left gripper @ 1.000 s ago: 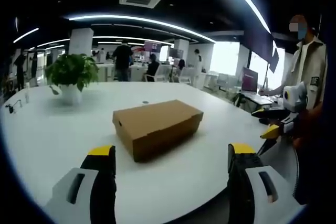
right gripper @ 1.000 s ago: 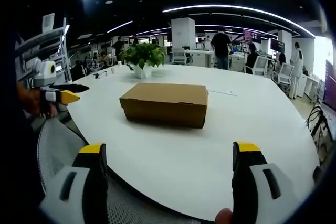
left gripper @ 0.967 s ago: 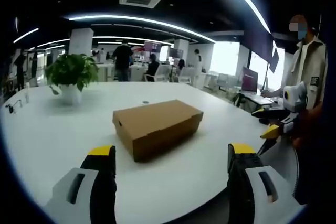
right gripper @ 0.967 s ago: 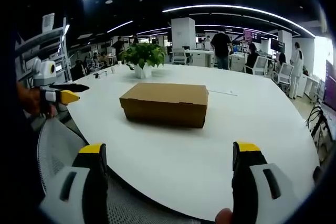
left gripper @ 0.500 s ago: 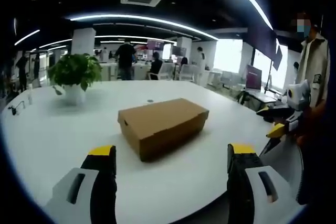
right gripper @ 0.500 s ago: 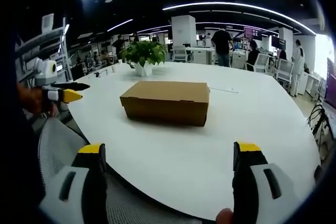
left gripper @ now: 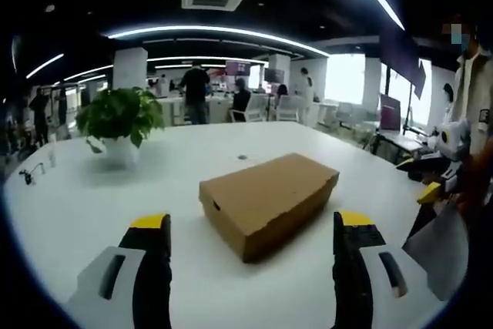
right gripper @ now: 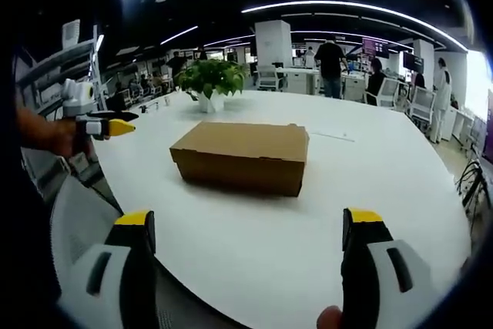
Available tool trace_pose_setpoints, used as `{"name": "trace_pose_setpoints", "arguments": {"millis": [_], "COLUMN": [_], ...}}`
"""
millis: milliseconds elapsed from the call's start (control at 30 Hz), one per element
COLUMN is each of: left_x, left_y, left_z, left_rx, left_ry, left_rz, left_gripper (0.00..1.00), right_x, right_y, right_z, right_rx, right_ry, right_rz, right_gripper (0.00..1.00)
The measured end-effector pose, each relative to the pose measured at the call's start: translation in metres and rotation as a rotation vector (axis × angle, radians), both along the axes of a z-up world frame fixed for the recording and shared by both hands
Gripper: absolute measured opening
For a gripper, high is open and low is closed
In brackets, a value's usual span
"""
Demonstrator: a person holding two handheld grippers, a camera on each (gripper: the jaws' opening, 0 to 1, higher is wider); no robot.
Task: Operate the shoe box by opening the lid, removing the specified soft item, and placing it in the target area until the item is outside and the box remains undamaged.
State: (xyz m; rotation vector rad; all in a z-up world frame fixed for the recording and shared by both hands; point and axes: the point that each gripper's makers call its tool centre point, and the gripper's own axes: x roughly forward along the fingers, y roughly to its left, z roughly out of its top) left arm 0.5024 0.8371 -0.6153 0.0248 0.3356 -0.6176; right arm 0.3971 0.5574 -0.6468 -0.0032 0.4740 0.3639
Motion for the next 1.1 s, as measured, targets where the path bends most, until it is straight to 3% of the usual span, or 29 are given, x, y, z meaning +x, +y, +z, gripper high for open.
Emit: {"name": "trace_pose_setpoints", "arguments": {"millis": [133,267,333,633,867,1100], "left_x": [0.03,0.053,0.064,0.109,0.127,0.135], "left_y": [-0.006,-0.015,-0.018,-0.024,-0.031,-0.042], "left_z": [0.008,0.005,0.005,-0.024,-0.034,-0.053], "left_rx": [0.012,0.056,0.043,0.065,0.076,0.089], "left_ry": [-0.024,-0.011,0.005,0.105,0.136,0.176], "left_rz": [-0.007,-0.03,-0.028,0.006,0.006,-0.005], "left_gripper": [0.88,0.82,0.81,0.81,0.8,0.78], "right_x": [0.033,0.072,0.092,0.171,0.209,0.229], "right_y": [-0.001,0.001,0.001,-0.016,-0.027,-0.024], "right_z": [0.011,0.02,0.024,0.017,0.005,-0.013], "right_rx": [0.01,0.025,0.024,0.003,-0.011,-0.024], "right_ry": [-0.026,-0.054,-0.064,-0.038,-0.01,0.025], "right_rz": [-0.003,0.002,0.005,-0.007,-0.016,0.003], "right_gripper": [0.96,0.96,0.95,0.94,0.93,0.91]}}
